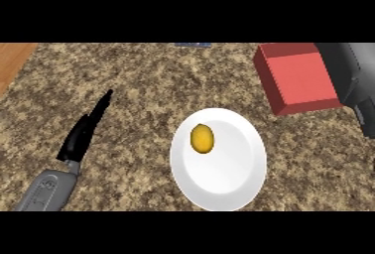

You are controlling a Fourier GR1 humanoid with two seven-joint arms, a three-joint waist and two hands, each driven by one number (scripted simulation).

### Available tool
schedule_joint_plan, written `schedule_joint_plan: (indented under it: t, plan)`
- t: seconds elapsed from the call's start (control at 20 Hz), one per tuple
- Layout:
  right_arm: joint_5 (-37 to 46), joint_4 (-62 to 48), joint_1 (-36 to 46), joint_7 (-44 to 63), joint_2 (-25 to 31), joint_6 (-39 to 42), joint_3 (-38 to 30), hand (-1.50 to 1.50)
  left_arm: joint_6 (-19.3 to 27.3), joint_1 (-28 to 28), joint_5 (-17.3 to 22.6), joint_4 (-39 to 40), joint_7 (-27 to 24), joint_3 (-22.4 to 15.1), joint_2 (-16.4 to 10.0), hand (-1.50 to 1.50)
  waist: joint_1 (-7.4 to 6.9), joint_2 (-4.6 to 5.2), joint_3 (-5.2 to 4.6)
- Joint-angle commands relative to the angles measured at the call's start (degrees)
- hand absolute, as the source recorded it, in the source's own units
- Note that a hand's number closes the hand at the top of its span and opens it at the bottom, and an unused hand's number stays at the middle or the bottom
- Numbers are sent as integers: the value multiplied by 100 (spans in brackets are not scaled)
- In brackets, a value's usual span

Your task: Pick the can from the plate and place it in the cardboard box

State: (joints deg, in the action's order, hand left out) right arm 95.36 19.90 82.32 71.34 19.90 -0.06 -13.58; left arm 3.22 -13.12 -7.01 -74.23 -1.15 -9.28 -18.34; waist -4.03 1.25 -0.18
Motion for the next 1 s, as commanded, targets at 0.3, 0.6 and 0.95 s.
schedule_joint_plan:
  t: [0.3,0.6,0.95]
  plan:
    - [-225,21,-685,1387,-5,-291,-1091,150,51,275,17,22,-127,140,-49,0,218,-62,18]
    - [-1038,296,-1230,615,-185,-1008,-2030,-150,113,281,-24,-51,-49,132,26,0,257,-72,26]
    - [-582,1252,-1669,-349,-412,-2901,-1733,-150,78,237,2,71,-133,192,59,0,235,-48,24]
